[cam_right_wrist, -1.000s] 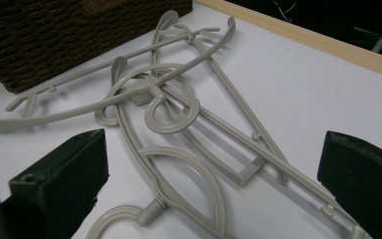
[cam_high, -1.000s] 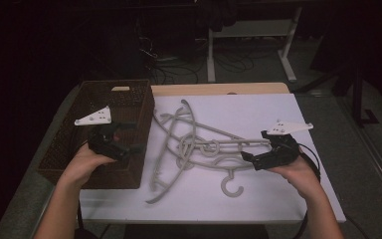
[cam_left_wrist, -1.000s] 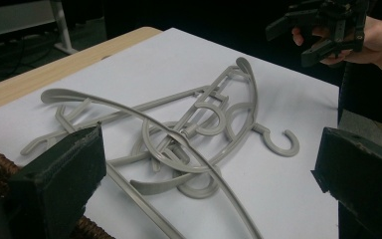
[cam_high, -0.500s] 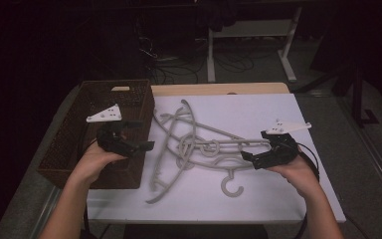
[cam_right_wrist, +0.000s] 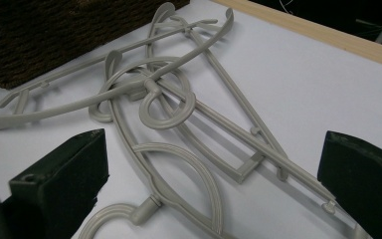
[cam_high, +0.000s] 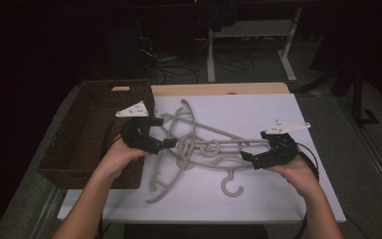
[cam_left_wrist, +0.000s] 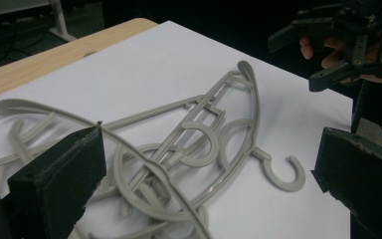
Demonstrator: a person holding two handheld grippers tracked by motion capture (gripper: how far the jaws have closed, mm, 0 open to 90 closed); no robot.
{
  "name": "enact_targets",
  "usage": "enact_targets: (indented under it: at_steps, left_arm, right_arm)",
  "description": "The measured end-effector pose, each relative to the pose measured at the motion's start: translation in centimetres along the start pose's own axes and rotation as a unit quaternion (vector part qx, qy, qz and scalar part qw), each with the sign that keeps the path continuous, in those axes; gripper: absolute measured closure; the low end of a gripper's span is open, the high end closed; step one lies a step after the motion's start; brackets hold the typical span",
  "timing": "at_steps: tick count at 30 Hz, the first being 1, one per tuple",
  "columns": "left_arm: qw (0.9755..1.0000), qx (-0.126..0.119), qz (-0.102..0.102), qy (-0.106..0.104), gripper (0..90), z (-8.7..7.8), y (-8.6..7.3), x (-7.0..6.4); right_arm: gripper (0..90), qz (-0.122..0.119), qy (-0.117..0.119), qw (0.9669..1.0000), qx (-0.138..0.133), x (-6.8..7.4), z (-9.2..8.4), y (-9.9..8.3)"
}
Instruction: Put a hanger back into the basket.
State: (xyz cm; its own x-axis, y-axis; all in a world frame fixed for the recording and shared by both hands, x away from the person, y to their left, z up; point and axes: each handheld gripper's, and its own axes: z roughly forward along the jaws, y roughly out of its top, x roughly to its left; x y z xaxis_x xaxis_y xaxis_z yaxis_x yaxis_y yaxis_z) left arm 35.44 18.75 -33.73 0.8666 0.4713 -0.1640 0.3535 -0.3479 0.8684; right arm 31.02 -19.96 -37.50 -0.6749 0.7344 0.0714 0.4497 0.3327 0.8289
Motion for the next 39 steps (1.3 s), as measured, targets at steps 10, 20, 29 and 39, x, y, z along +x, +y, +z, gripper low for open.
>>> enact_targets:
  at_steps: [10,20,29,39]
  left_arm:
    - [0.9986,0.045,0.0,0.029,0.1,5.6,-0.2,-0.4]
    - [0.9926,0.081,-0.039,0.081,6.1,10.9,-0.5,2.7]
    - [0.9819,0.122,-0.073,0.125,22.8,14.3,-0.9,6.6]
    - [0.973,0.161,-0.111,0.123,38.5,16.2,-1.1,8.3]
  right_arm:
    - [0.0,-0.004,0.004,1.0,0.002,0.2,0.2,0.1]
    - [0.0,-0.002,0.004,1.0,-0.002,0.1,0.0,0.0]
    - [0.0,-0.001,0.004,1.0,-0.002,0.0,0.0,0.0]
    - [0.0,-0.002,0.004,1.0,-0.001,0.1,0.0,0.0]
